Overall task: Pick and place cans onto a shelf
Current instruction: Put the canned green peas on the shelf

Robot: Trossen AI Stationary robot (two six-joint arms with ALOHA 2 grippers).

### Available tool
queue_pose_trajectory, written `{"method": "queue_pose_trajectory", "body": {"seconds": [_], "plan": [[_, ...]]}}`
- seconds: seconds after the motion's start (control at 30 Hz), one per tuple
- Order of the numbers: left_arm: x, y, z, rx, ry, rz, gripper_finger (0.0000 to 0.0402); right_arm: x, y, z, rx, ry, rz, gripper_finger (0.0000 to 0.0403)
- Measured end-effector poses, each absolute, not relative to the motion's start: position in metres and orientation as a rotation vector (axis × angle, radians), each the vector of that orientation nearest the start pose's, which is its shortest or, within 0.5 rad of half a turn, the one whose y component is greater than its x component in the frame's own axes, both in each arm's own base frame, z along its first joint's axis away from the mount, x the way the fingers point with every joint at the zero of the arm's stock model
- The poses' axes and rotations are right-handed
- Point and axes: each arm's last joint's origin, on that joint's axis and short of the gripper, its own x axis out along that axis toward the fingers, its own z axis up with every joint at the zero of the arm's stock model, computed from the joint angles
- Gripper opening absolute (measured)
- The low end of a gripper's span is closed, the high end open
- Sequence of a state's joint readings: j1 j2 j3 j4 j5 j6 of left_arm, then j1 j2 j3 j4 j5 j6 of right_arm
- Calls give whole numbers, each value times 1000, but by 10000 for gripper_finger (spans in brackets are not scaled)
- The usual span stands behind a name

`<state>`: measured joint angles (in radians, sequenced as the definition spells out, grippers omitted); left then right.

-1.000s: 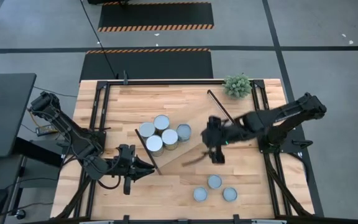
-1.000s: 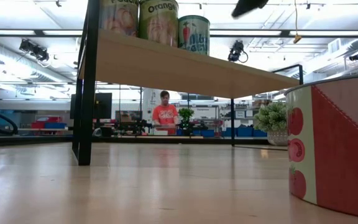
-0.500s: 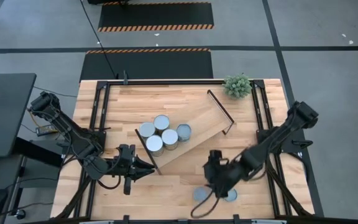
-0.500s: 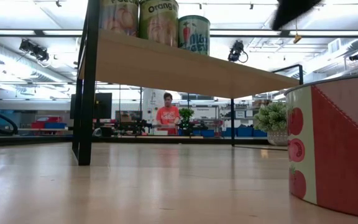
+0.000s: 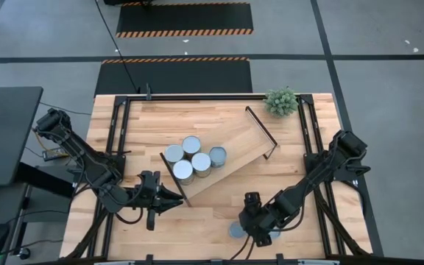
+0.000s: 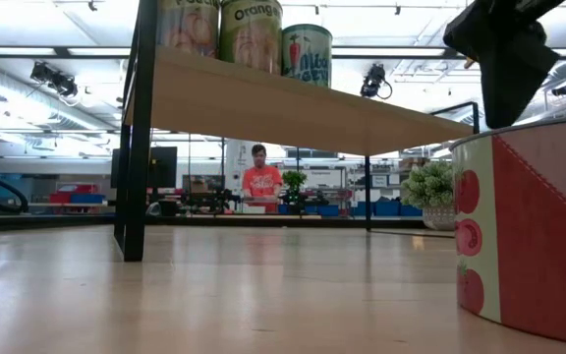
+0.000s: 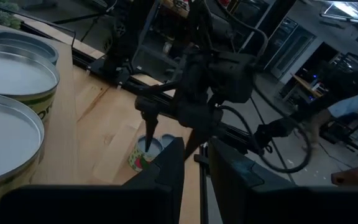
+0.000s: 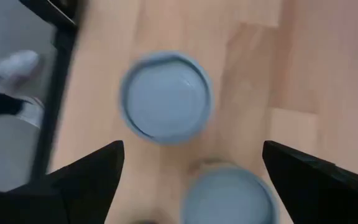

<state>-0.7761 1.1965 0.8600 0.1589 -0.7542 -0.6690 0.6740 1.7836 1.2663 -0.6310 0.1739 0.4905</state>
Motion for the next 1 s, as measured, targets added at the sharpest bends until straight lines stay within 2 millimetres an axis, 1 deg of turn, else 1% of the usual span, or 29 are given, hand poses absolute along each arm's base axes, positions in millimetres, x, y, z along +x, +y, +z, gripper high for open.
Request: {"method": "queue_pose_trajectory", "body": {"seconds": [0.17, 0.27, 0.37, 0.67, 0.8, 1.0], "plan": [[200, -170, 309, -545, 130, 19, 78, 275, 216, 204, -159, 1159, 157, 387], [200, -170, 309, -543, 132, 19, 78, 275, 215, 204, -192, 1160, 176, 387], [200, -170, 309, -539, 136, 20, 78, 276, 215, 202, -188, 1153, 180, 387], [200, -170, 309, -539, 136, 21, 78, 264, 206, 174, -182, 1229, 159, 382], [200, -170, 309, -538, 135, 22, 78, 261, 203, 167, -190, 1246, 154, 377], [200, -170, 309, -539, 135, 21, 78, 261, 201, 159, -165, 1213, 161, 368]]}}
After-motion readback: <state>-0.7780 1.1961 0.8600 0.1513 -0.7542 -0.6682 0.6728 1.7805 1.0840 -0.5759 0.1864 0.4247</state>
